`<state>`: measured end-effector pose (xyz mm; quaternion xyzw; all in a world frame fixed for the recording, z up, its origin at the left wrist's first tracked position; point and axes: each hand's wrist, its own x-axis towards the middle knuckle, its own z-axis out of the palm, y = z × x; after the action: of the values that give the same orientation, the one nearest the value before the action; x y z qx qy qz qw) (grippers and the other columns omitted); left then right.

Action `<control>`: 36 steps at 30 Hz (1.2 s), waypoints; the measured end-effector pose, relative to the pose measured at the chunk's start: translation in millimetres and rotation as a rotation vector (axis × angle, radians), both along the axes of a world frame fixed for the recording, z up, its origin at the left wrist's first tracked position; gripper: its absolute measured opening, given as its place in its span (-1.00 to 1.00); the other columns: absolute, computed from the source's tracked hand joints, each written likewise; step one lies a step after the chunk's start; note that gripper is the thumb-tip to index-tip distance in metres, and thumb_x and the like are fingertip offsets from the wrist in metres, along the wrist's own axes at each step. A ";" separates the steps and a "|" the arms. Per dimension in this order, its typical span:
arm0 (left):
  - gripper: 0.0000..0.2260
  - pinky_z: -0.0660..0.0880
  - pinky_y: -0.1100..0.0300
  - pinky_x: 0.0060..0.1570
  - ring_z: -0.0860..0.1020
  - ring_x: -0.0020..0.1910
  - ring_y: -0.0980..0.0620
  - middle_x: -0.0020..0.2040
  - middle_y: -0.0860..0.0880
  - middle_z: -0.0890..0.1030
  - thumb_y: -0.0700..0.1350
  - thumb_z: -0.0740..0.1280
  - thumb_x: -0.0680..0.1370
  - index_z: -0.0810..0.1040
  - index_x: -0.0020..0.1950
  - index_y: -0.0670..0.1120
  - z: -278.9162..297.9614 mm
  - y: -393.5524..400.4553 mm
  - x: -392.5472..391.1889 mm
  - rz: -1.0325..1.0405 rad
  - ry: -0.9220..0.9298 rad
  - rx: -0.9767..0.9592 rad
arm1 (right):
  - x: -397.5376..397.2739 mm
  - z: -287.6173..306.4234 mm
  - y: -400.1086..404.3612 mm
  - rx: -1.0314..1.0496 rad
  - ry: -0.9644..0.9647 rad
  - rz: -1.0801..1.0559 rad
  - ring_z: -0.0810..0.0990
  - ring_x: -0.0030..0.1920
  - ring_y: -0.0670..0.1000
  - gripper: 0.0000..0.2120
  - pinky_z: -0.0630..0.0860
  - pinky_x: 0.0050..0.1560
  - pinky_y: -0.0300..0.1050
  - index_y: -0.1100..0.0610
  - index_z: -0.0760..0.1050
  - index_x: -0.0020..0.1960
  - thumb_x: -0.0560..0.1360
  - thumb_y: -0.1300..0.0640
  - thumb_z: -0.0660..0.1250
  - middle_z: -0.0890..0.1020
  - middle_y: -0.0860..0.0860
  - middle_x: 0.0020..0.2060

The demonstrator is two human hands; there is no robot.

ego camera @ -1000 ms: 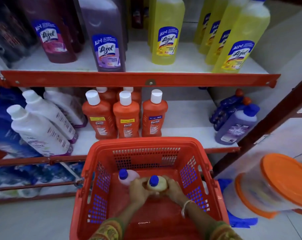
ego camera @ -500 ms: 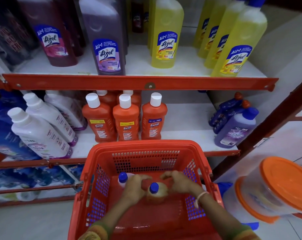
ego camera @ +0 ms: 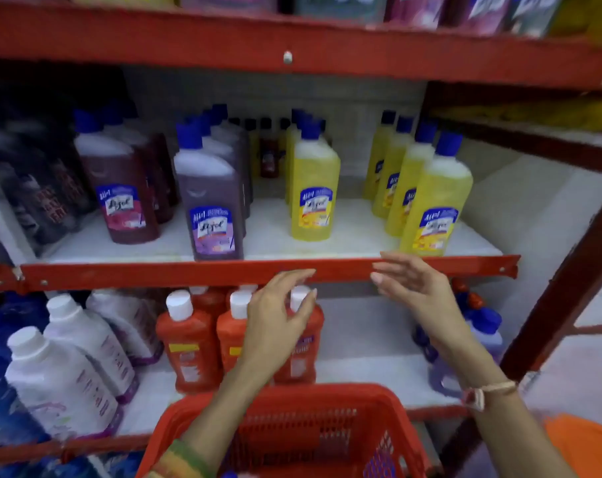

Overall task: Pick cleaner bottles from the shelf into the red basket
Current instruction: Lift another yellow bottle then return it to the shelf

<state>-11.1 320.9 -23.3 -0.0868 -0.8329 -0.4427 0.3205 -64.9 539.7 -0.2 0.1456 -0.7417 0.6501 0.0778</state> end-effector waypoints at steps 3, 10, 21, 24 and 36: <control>-0.77 0.41 0.28 0.16 0.55 0.13 0.11 0.12 0.03 0.63 -0.09 0.33 0.52 0.57 0.16 -0.05 23.6 0.0 -26.6 0.083 0.152 -0.082 | -25.8 25.6 10.6 -0.117 0.088 -0.190 0.65 0.07 0.05 -0.62 0.55 0.15 0.02 0.14 0.51 0.19 0.40 0.22 0.48 0.67 0.12 0.06; -0.67 0.37 -0.06 0.32 0.53 0.16 0.04 0.15 0.01 0.63 0.06 0.12 0.55 0.55 0.17 -0.01 31.6 -9.6 -80.9 0.130 0.108 -0.242 | -75.0 41.6 29.1 -0.024 0.145 -0.706 0.33 0.35 0.13 -0.33 0.30 0.37 0.16 0.10 0.34 0.31 0.30 -0.01 0.56 0.46 0.10 0.28; -0.39 0.24 -0.17 0.34 0.61 0.10 0.00 0.07 -0.02 0.68 0.20 -0.19 0.61 0.60 0.11 -0.04 -0.7 -25.2 -102.0 0.341 -0.092 -0.707 | -108.7 50.2 54.9 -0.118 -0.094 -0.243 0.71 -0.15 0.17 -0.45 0.66 -0.08 0.18 -0.01 0.52 0.10 0.18 -0.16 0.54 0.73 0.13 -0.07; -0.38 0.11 -0.13 0.32 0.61 0.11 0.02 0.11 0.00 0.67 0.22 -0.19 0.60 0.59 0.14 -0.02 -1.1 -25.0 -102.5 0.345 -0.102 -0.738 | -106.7 49.2 39.3 -0.210 -0.052 -0.294 0.70 -0.18 0.11 -0.52 0.67 -0.13 0.15 -0.10 0.48 0.07 0.21 -0.13 0.54 0.71 0.12 -0.04; -0.36 0.06 -0.07 0.35 0.61 0.09 0.00 0.18 -0.01 0.64 0.26 -0.22 0.58 0.58 0.16 0.01 -3.1 -25.3 -98.8 0.320 -0.144 -0.723 | -67.1 72.7 -29.7 -0.110 0.433 -0.684 0.51 0.09 0.11 -0.38 0.51 0.04 0.26 -0.06 0.41 0.12 0.19 -0.25 0.55 0.58 0.02 0.03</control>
<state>-109.8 295.6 -26.4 -0.0319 -0.9583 -0.0705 0.2751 -132.0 510.0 72.5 0.0195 -0.6781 0.5795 0.4516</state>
